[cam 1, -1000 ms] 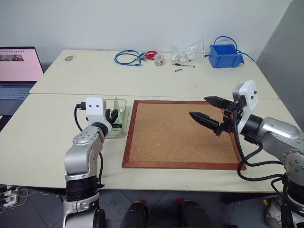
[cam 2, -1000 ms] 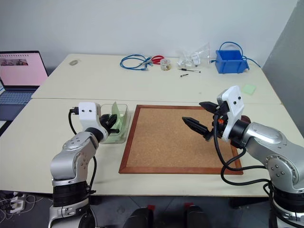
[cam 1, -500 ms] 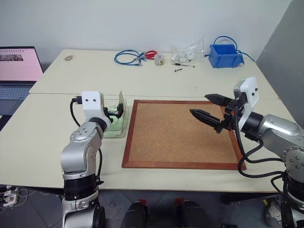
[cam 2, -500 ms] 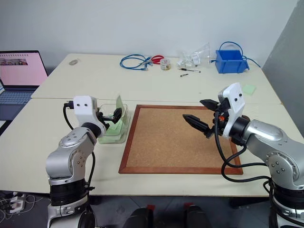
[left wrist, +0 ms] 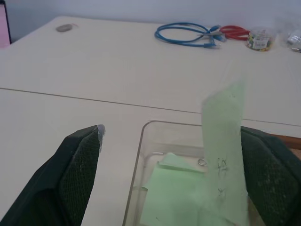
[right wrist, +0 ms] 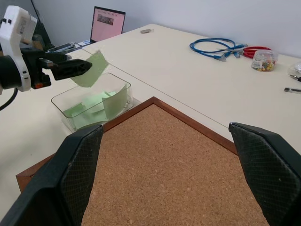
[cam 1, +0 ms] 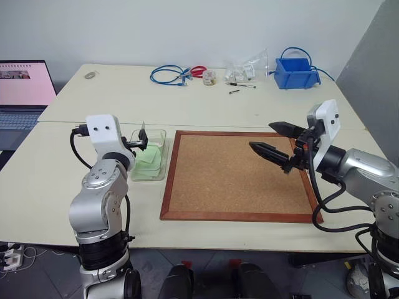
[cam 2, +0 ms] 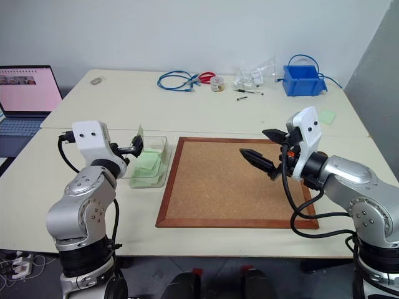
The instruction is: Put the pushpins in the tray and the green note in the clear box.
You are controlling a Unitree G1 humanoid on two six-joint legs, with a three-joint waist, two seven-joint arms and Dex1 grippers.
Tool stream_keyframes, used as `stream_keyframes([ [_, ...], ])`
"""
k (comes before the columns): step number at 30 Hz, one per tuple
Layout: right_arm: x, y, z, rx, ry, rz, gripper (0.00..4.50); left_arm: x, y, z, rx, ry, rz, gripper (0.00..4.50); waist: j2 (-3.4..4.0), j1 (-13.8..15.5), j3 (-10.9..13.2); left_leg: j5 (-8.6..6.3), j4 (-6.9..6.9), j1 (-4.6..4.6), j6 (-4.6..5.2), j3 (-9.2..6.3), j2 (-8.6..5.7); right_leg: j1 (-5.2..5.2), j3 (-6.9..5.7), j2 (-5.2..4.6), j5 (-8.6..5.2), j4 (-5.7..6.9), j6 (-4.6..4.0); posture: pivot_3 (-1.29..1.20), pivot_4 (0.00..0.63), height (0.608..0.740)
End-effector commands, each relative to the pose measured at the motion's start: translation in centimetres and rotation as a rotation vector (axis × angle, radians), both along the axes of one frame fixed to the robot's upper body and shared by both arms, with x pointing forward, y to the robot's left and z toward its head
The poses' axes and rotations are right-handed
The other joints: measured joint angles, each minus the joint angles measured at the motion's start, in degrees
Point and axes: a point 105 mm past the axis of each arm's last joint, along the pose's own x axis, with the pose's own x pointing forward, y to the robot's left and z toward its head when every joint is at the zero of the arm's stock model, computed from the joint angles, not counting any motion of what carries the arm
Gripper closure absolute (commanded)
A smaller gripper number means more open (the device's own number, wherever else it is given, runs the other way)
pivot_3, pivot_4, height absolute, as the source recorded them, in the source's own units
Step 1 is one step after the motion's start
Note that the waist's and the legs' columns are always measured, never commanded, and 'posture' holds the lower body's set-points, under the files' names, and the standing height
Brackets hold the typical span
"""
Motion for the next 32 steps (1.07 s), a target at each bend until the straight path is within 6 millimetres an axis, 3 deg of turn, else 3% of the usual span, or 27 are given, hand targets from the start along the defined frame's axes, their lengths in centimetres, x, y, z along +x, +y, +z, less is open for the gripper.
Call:
stream_keyframes([
  [1, -0.1, -0.2, 1.4, 0.011, -0.060, -0.003, 0.00, -0.8, -0.3, 1.2, 0.023, -0.032, -0.003, 0.06, -0.01, 0.0, 0.0, 0.00, 0.00, 0.00, 0.00, 0.00, 0.00, 0.00, -0.01, 0.00, 0.00, 0.00, 0.00, 0.00, 0.150, 0.740],
  [7, -0.3, -0.2, 1.3, 0.012, -0.059, -0.006, 0.00, -1.5, -0.2, 1.2, 0.004, -0.038, -0.018, 0.06, -0.03, 0.0, 0.0, 0.00, -0.01, 0.00, 0.00, 0.00, 0.01, -0.01, 0.00, 0.00, 0.00, 0.00, 0.00, 0.00, 0.150, 0.740],
  [10, -0.3, -0.3, 1.3, 0.012, -0.058, -0.009, 0.00, -1.2, 0.3, 1.8, -0.132, -0.079, 0.010, 0.06, -0.06, 0.1, 0.0, 0.00, 0.00, 0.00, 0.00, 0.00, 0.01, 0.00, 0.00, 0.00, 0.00, 0.00, 0.00, 0.00, 0.150, 0.740],
  [12, -0.2, -0.3, 1.3, 0.013, -0.057, -0.012, 0.00, -1.1, -0.6, 1.5, -0.127, -0.056, -0.053, 0.06, -0.16, 0.0, 0.1, 0.00, 0.01, -0.02, 0.00, -0.01, 0.00, 0.00, -0.03, 0.00, 0.00, 0.00, 0.00, 0.00, 0.150, 0.740],
  [15, -0.2, -0.3, 1.3, 0.013, -0.057, -0.015, 0.00, -1.3, 1.2, 0.2, -0.325, -0.031, 0.055, 0.06, -0.19, 0.1, 0.1, 0.00, -0.01, -0.01, -0.01, 0.01, 0.01, 0.00, 0.00, 0.00, 0.00, -0.02, 0.00, 0.00, 0.150, 0.740],
  [17, -0.2, -0.3, 1.3, 0.013, -0.055, -0.014, 0.00, -1.3, 0.3, 1.4, -0.167, -0.052, -0.022, 0.06, -0.32, -0.1, 0.2, 0.00, 0.02, -0.02, -0.01, 0.01, 0.00, 0.00, -0.02, 0.00, 0.00, -0.03, 0.00, 0.00, 0.150, 0.740],
  [20, -0.3, -0.3, 1.2, 0.012, -0.053, -0.012, 0.00, -1.4, -0.4, 1.4, -0.112, -0.040, -0.058, 0.06, -0.34, -0.1, 0.2, 0.00, -0.06, -0.01, -0.02, 0.00, 0.06, -0.08, 0.01, 0.08, 0.00, 0.00, 0.00, 0.00, 0.150, 0.740],
  [23, -0.4, -0.3, 1.2, 0.012, -0.052, -0.012, 0.00, -2.0, -2.4, 2.2, 0.046, -0.073, -0.198, 0.06, -0.35, 0.0, 0.2, 0.00, -0.04, -0.01, -0.03, 0.02, 0.03, -0.04, 0.02, 0.03, 0.00, -0.02, 0.00, 0.00, 0.150, 0.740],
  [28, -0.5, -0.6, 1.0, 0.021, -0.044, -0.046, 0.00, -2.9, -4.1, 2.3, 0.107, -0.081, -0.313, 0.06, -0.35, 0.0, 0.2, 0.00, -0.05, -0.01, -0.03, 0.04, 0.05, -0.04, 0.04, -0.03, 0.00, -0.03, 0.00, 0.00, 0.150, 0.740],
  [32, -1.1, -2.2, -0.9, -0.002, -0.029, -0.265, 0.00, -4.5, -6.0, 0.5, 0.065, -0.005, -0.469, 0.06, -0.35, 0.0, 0.2, -0.01, -0.10, -0.01, -0.04, 0.03, 0.11, -0.05, 0.05, -0.01, -0.01, -0.04, -0.01, 0.00, 0.150, 0.740],
])
